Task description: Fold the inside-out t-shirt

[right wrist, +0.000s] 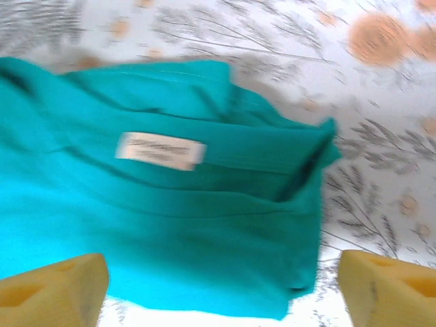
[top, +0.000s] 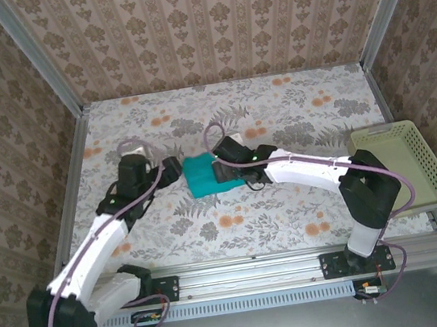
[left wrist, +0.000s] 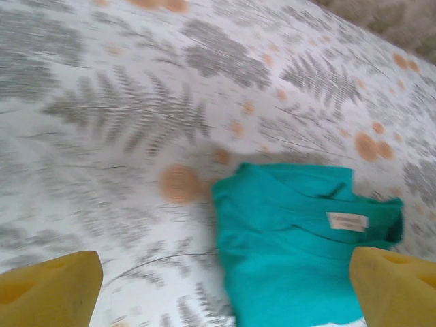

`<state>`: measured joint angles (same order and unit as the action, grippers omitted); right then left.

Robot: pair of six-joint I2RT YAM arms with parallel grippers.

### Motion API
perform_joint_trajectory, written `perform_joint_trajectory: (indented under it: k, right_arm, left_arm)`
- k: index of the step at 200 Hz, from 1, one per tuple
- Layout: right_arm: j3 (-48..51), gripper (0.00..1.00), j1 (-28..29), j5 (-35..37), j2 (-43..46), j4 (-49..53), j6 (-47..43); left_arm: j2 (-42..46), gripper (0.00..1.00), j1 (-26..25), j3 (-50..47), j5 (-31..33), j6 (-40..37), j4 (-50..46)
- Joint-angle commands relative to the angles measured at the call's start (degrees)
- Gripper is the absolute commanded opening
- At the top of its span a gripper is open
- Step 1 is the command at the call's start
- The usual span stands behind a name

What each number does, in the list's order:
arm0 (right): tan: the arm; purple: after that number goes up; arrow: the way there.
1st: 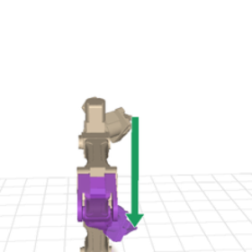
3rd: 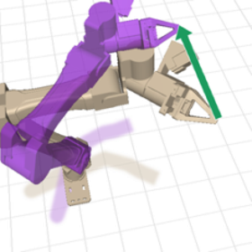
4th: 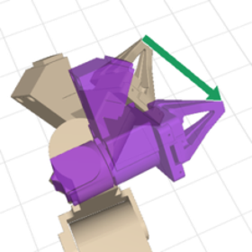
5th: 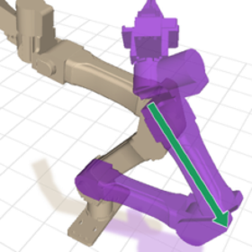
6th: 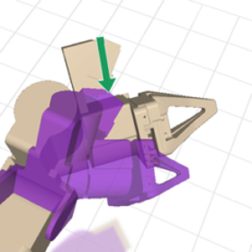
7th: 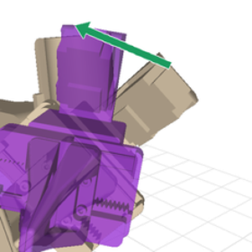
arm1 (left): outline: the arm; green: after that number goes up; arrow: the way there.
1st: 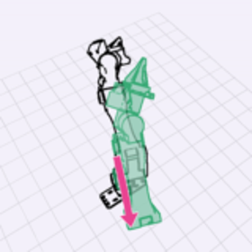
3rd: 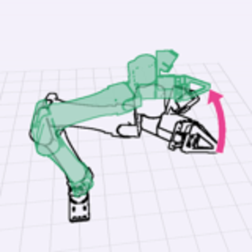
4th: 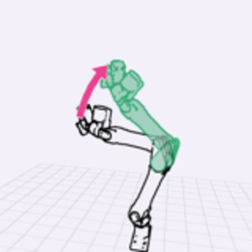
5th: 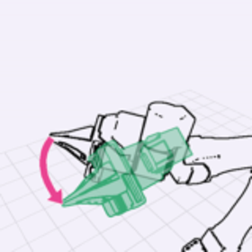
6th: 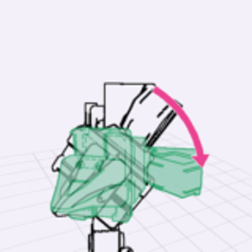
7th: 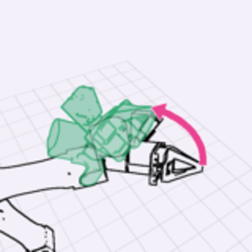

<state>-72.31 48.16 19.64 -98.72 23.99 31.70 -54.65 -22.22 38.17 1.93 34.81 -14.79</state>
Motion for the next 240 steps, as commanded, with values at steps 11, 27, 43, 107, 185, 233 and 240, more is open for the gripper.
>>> perform_joint_trajectory:
  k: [11,27,43,107,185,233,240]
  right_arm:
    - [-7.85,0.97,3.23,0.16,-7.97,6.37,2.74]
    - [-11.69,0.97,3.61,-0.86,-12.68,9.03,4.03]
    - [-14.33,0.97,2.35,-1.26,-16.43,10.80,5.43]
    - [-18.78,0.97,-13.27,-4.51,-24.49,14.13,-0.98]
    - [-40.82,0.96,-30.74,-7.84,-37.41,22.41,-13.22]
    - [-56.55,0.92,-40.77,-13.80,-44.81,28.93,-15.52]
    - [-58.00,0.93,-41.27,-11.27,-45.06,29.97,-16.29]
  left_arm:
    - [12.04,0.97,3.52,-4.96,6.81,-0.52,-8.54]
    - [18.02,1.00,4.01,-6.62,9.29,0.08,-9.46]
    - [21.97,1.00,4.20,-7.70,10.92,0.15,-9.99]
    - [25.01,1.00,4.37,-9.86,8.85,1.76,-9.61]
    - [26.44,1.00,4.46,-11.23,7.27,1.02,-8.71]
    - [26.31,1.00,4.55,-11.20,7.06,-0.45,-7.36]
    - [26.33,1.00,4.62,-11.06,7.35,-0.63,-7.61]
